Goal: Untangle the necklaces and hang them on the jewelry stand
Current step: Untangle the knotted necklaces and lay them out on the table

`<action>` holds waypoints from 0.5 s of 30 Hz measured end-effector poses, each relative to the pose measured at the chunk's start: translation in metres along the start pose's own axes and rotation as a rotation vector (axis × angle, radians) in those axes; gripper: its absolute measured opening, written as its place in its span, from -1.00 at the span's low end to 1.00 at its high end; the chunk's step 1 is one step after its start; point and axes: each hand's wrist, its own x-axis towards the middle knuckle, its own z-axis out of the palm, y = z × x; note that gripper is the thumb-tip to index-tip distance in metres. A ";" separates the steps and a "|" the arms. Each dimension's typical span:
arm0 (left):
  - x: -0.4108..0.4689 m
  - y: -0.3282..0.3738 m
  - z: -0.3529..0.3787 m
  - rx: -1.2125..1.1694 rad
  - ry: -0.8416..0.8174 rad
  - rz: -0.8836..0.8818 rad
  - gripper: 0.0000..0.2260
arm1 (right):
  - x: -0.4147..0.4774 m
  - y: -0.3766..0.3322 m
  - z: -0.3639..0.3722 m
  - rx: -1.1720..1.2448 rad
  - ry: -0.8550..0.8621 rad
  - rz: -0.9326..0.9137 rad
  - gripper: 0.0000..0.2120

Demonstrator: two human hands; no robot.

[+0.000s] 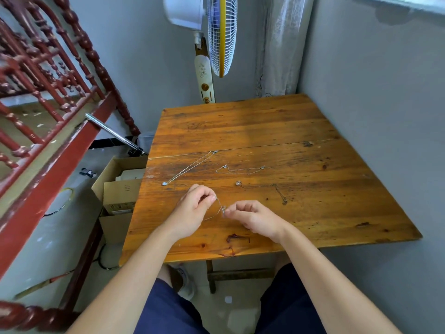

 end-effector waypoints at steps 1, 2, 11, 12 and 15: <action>-0.002 0.000 -0.003 -0.039 -0.010 -0.017 -0.88 | -0.001 -0.001 0.000 0.018 -0.024 0.014 -0.82; -0.003 0.000 -0.004 -0.088 -0.019 -0.035 -0.87 | -0.001 -0.001 -0.002 0.059 -0.048 0.027 -0.81; -0.022 -0.001 -0.010 -0.910 -0.256 -0.199 -0.88 | -0.011 -0.018 -0.016 0.445 -0.024 0.029 -0.72; -0.022 0.001 -0.011 -0.877 -0.270 -0.212 -0.82 | -0.012 -0.021 -0.017 0.416 -0.003 0.017 -0.74; -0.024 0.014 -0.014 -0.516 -0.260 -0.195 -0.70 | -0.015 -0.032 -0.016 0.304 0.019 0.001 -0.76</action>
